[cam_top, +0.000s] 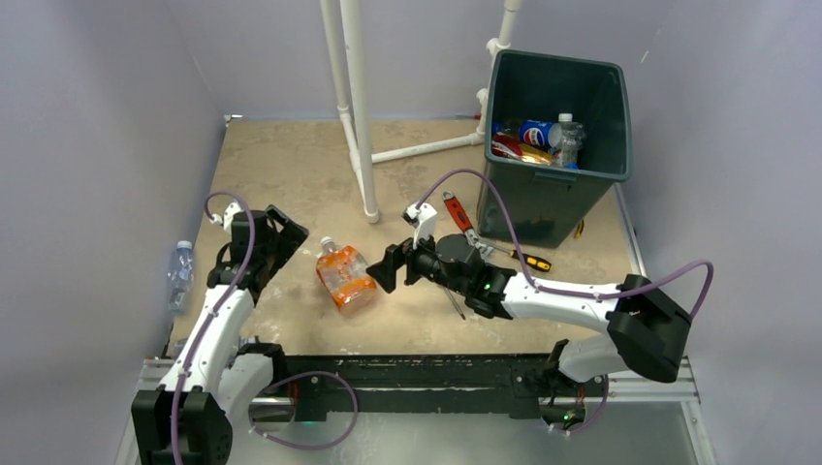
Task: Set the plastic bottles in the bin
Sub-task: Pick up the plastic bottle at the center of the board.
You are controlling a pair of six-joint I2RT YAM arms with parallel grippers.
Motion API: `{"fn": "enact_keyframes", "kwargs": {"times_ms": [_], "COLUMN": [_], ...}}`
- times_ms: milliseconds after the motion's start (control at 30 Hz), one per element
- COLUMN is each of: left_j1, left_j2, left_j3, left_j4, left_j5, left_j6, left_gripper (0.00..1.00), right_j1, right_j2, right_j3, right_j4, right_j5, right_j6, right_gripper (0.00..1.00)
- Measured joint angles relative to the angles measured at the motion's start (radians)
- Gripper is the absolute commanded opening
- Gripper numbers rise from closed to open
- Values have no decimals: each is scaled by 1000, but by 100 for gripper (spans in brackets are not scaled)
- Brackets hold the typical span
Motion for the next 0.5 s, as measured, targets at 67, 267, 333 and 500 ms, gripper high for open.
{"fn": "enact_keyframes", "kwargs": {"times_ms": [67, 267, 333, 500], "left_j1": [0, 0, 0, 0], "left_j2": [-5, -12, -12, 2], "left_j3": [9, 3, -17, -63], "left_j4": [15, 72, 107, 158], "left_j5": [5, 36, 49, 73], "left_j6": [19, 31, 27, 16], "left_gripper": [86, 85, 85, 85], "right_j1": [0, 0, 0, 0], "right_j2": [2, -3, -23, -95], "right_j3": [-4, -20, -38, -106], "right_j4": [0, 6, 8, 40], "right_j5": [0, 12, 19, 39], "right_j6": [10, 23, 25, 29], "right_gripper": [99, 99, 99, 99]}}
